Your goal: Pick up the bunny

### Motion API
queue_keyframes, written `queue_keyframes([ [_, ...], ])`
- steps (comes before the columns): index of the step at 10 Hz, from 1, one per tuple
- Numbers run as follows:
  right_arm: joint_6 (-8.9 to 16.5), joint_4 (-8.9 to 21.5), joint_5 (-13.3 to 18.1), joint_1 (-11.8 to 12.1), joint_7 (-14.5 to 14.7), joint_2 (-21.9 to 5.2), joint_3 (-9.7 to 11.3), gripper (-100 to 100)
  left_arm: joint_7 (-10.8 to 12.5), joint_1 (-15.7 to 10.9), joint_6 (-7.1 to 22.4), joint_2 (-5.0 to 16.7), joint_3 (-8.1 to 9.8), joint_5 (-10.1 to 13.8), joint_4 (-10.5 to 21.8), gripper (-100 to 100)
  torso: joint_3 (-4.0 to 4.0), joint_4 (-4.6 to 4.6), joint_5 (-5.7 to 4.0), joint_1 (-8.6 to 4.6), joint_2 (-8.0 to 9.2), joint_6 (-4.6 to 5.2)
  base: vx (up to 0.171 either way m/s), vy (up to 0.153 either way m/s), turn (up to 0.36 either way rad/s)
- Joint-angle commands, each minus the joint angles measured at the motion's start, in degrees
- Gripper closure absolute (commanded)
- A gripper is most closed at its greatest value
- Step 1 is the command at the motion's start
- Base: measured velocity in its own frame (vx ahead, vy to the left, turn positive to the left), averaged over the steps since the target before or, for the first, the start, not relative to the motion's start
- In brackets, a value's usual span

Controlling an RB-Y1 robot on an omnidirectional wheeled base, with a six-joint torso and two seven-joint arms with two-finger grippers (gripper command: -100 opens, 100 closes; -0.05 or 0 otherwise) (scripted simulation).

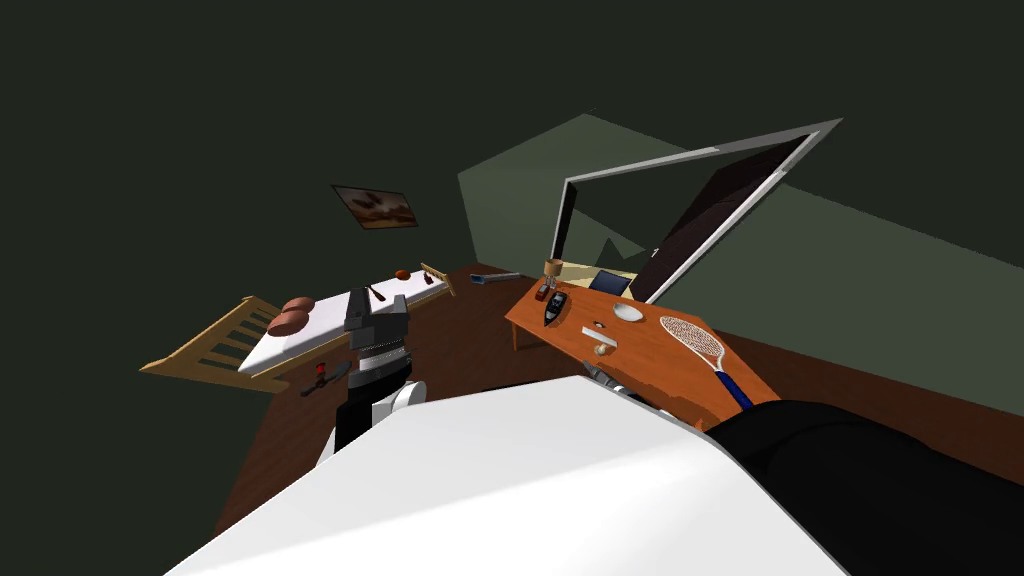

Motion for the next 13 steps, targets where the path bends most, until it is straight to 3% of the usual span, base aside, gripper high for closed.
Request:
queue_keyframes([
  [1, 0.69, 2.86, 0.45, -0.11, 0.05, -2.12, 0.25, -100, 0.00, 0.00, 0.00, 0.00, 0.00, 0.00, 0.00, 0, 0.00, 0.00, 0.00, 0.00, 0.00, 0.00, 0.092, 0.043, 0.074],
  [5, 1.60, 5.44, 0.89, 0.38, 0.26, -3.66, 0.41, -100, 0.00, -0.01, 0.00, 0.00, 0.00, 0.00, 0.01, 0, 0.15, 0.06, -0.05, -0.23, 0.24, -0.01, 0.058, 0.010, 0.049],
  [9, 5.04, 11.71, 2.38, 2.21, 0.71, -9.20, 0.96, -100, 0.00, 0.00, 0.00, 0.00, 0.00, 0.00, 0.00, 0, -0.05, -0.02, -0.03, -0.13, -0.10, -0.01, 0.142, 0.032, 0.105],
  [13, 7.70, 15.75, 3.37, 3.46, 0.73, -13.36, 1.38, -100, 0.00, 0.01, 0.00, 0.01, 0.01, 0.00, 0.00, 0, -0.10, -0.03, -0.04, -0.19, -0.19, -0.02, 0.164, 0.016, 0.080],
])
